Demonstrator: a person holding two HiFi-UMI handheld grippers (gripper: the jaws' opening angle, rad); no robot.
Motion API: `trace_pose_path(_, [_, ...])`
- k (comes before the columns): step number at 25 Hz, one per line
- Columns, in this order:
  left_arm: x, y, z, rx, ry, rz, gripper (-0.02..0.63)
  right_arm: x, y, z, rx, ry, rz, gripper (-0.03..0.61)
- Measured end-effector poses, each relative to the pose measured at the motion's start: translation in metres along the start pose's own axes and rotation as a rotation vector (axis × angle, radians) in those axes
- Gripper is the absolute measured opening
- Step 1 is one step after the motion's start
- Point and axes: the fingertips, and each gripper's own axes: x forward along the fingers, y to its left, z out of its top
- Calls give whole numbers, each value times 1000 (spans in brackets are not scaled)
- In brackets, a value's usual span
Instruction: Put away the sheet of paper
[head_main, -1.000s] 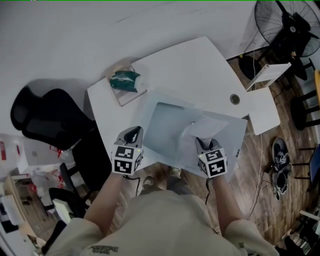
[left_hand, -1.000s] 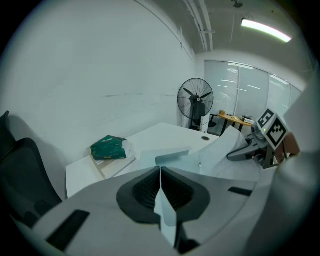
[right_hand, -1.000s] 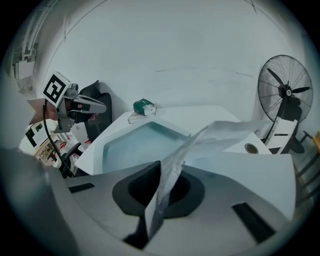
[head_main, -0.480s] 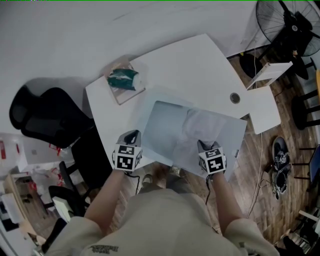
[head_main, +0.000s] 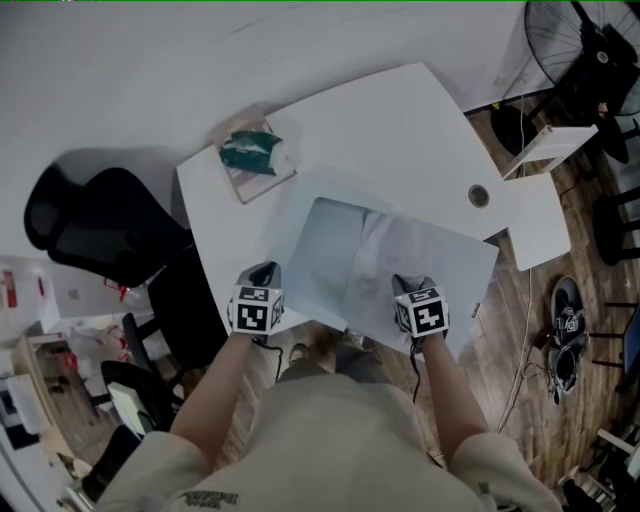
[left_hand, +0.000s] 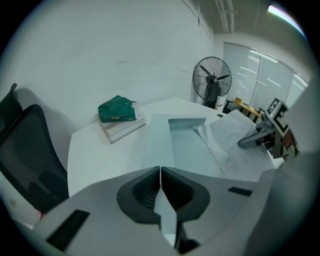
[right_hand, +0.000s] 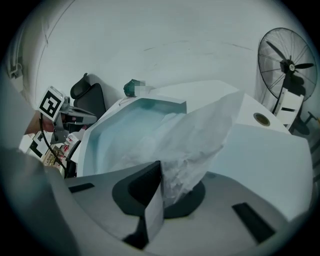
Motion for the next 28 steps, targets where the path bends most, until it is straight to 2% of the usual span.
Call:
trace_pose_path(4, [5,1,-8,-19,24,22,25,11,3,5,68,-8,47,25])
trace_pose_path(11, [6,1,-10,-68,2,22,25,27,15,19,131,-15,97,25])
trace_pose_path(15, [6,2,-10,-55,-2,15,25,35,31,29,115,-15,96,25])
trace_pose_path(24, [5,-2,-7,-42,-18,-30,25,53,46,41,283,-30,129,25])
trace_pose_path(28, [2,-2,-7,-46,-27,-44,25,62,61,49,310,-45,150,25])
